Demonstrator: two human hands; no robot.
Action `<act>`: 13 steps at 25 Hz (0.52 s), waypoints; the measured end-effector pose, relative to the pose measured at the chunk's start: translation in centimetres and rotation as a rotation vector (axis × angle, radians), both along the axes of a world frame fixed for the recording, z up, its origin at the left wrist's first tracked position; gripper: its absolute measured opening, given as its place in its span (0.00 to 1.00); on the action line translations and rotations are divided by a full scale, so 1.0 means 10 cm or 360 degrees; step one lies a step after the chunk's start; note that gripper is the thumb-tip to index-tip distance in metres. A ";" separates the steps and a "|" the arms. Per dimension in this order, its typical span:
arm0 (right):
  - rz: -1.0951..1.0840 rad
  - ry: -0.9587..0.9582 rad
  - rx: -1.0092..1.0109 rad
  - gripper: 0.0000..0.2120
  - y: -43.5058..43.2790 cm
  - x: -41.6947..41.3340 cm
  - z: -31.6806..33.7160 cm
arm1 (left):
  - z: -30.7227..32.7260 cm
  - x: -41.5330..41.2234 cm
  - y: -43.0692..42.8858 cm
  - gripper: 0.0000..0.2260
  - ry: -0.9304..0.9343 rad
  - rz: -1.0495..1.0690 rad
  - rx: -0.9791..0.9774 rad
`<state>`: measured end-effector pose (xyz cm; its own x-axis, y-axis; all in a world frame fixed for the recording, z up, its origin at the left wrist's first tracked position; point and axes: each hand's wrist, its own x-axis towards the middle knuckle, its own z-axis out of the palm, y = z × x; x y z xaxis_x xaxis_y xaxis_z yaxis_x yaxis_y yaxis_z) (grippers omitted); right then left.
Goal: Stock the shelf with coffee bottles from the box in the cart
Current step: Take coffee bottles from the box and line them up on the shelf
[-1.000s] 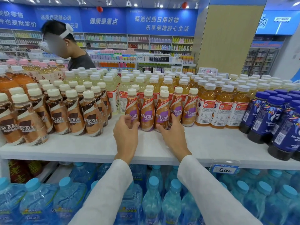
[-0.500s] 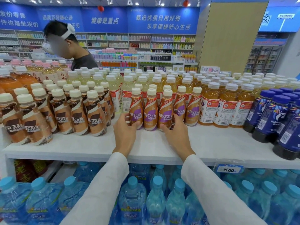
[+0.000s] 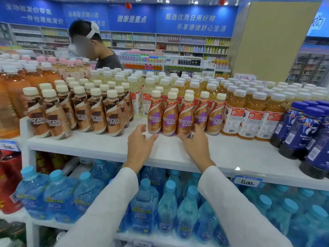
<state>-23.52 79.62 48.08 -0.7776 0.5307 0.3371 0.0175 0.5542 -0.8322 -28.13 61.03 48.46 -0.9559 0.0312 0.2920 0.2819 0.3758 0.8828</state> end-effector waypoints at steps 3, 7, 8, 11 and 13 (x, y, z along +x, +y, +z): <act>0.0060 0.0010 -0.0009 0.27 -0.17 0.43 -0.03 | -0.05 0.39 -0.22 0.22 0.0037 0.0052 0.0019; 0.0314 0.0115 -0.0144 0.21 -0.52 1.13 -0.17 | -0.28 1.10 -0.61 0.17 0.0121 0.0267 0.0107; 0.0405 0.0126 -0.0233 0.19 -0.64 1.29 -0.25 | -0.41 1.29 -0.75 0.16 0.0111 0.0334 0.0126; 0.0700 0.0054 -0.0402 0.16 -1.08 1.65 -0.63 | -0.87 1.93 -1.21 0.14 -0.0041 0.0540 0.0216; 0.0896 -0.0125 -0.0486 0.15 -1.41 1.78 -0.97 | -1.21 2.33 -1.55 0.11 -0.0143 0.0702 0.0219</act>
